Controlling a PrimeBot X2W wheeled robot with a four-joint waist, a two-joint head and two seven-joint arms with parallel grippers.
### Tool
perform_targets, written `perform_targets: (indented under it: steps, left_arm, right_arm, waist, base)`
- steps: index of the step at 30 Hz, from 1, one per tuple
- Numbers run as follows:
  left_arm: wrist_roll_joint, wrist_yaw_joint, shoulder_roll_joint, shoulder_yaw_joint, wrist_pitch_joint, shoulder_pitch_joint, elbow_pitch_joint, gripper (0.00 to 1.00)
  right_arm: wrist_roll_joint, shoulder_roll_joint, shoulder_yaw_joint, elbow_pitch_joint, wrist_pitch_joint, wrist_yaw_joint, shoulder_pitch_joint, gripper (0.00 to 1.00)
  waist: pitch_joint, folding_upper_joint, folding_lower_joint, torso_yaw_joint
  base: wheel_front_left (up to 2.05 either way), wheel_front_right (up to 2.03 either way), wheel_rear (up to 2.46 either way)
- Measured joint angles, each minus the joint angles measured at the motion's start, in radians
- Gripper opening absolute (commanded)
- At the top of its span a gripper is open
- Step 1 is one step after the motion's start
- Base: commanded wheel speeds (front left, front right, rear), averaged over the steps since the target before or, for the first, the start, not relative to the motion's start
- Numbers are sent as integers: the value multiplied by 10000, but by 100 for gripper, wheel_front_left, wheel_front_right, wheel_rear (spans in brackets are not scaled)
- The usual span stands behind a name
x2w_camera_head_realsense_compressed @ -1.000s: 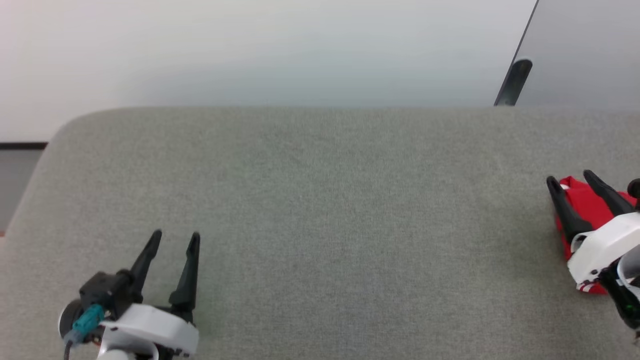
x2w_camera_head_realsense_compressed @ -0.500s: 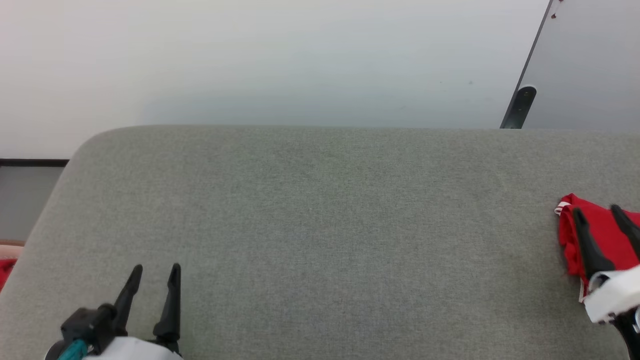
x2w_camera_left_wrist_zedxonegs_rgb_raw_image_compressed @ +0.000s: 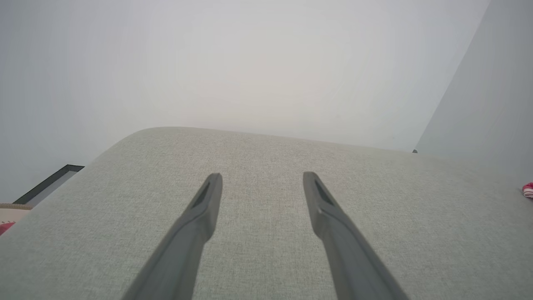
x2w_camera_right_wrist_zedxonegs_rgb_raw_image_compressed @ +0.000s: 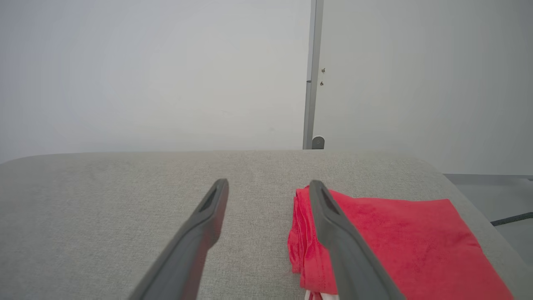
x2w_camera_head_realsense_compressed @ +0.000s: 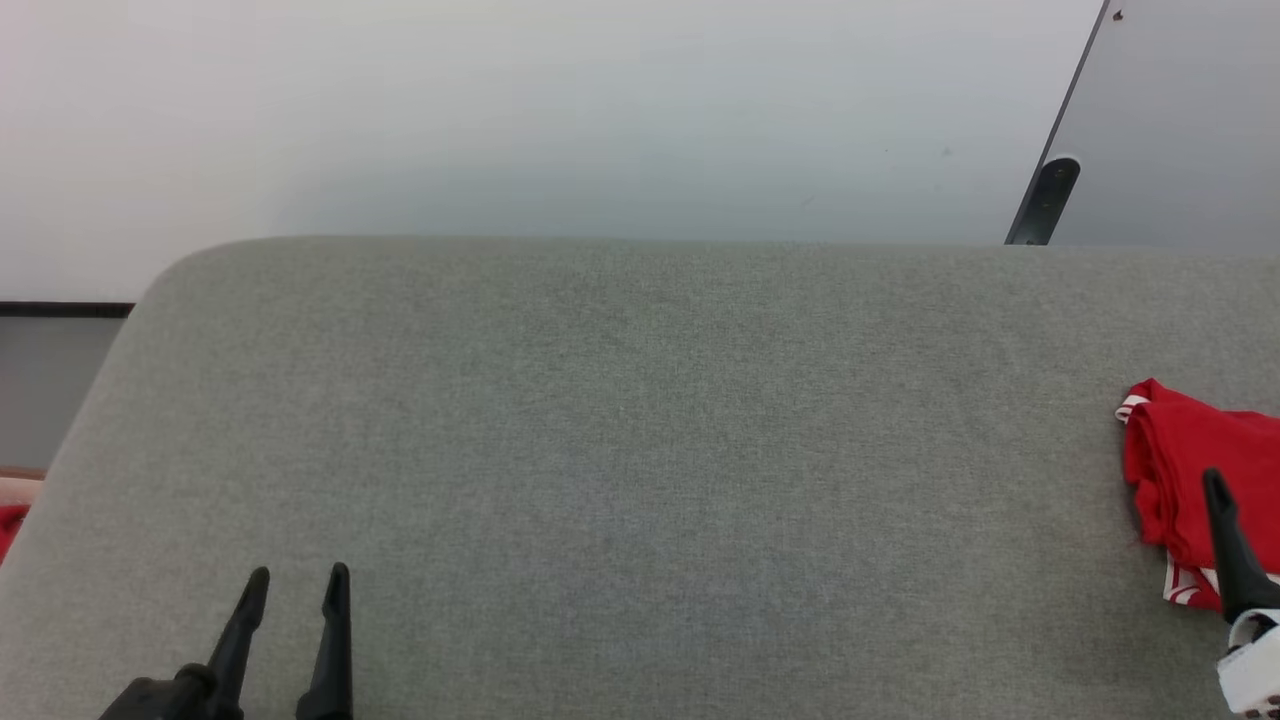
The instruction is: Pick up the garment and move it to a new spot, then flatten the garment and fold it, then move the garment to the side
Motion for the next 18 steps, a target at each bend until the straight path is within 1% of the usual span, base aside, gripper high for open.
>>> perform_targets:
  steps: [6,18]
  left_arm:
    - [-2,109,0,-21,82,142,-263,100]
    - [-35,190,2,-125,96,128,-360,100]
  right_arm:
    - [-75,153,-219,-399,224,0,195,100]
    - [-100,284,-370,-571,328,0,251,100]
  waist:
    - [40,0,0,-7]
    - [71,0,0,-25]
  base:
    - [0,0,0]
    - [0,0,0]
